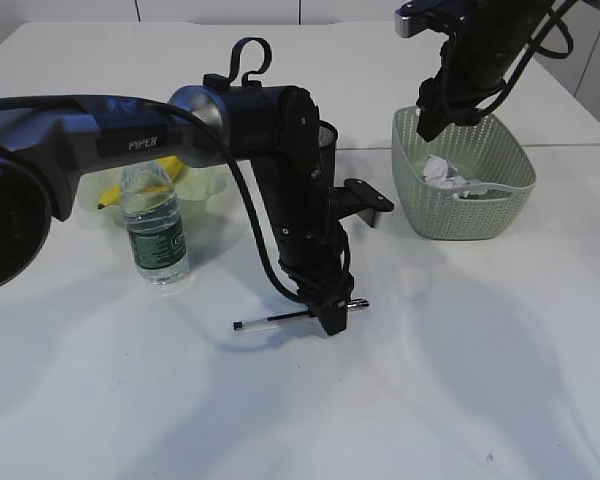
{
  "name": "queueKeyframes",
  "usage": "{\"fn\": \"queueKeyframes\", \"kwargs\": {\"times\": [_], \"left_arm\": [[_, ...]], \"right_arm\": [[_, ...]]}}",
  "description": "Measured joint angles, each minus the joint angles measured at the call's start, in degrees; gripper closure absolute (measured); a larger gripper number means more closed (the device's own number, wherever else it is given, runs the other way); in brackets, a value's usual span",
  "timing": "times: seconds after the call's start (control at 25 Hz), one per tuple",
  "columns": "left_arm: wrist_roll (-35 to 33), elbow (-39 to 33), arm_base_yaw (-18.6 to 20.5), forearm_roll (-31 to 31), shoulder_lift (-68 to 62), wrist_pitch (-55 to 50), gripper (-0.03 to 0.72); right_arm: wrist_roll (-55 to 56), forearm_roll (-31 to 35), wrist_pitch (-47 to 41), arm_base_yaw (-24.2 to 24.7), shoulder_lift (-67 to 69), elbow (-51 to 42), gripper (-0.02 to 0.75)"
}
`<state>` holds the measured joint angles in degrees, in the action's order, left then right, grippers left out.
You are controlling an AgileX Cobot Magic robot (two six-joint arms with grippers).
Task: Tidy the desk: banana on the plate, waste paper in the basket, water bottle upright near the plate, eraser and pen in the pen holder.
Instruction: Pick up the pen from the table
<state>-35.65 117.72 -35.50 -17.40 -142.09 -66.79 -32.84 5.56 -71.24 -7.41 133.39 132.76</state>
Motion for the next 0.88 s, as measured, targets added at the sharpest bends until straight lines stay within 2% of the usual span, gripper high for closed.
{"fn": "queueKeyframes", "kwargs": {"times": [0.2, 0.88], "left_arm": [[0.0, 0.09, 0.0, 0.64, 0.0, -0.75, 0.314], [-0.8, 0.09, -0.03, 3.4, 0.0, -1.85, 0.416]], "right_arm": [[0.0, 0.0, 0.0, 0.0, 0.0, 0.0, 0.296], [0.0, -0.14, 0.0, 0.0, 0.0, 0.0, 0.296]]}}
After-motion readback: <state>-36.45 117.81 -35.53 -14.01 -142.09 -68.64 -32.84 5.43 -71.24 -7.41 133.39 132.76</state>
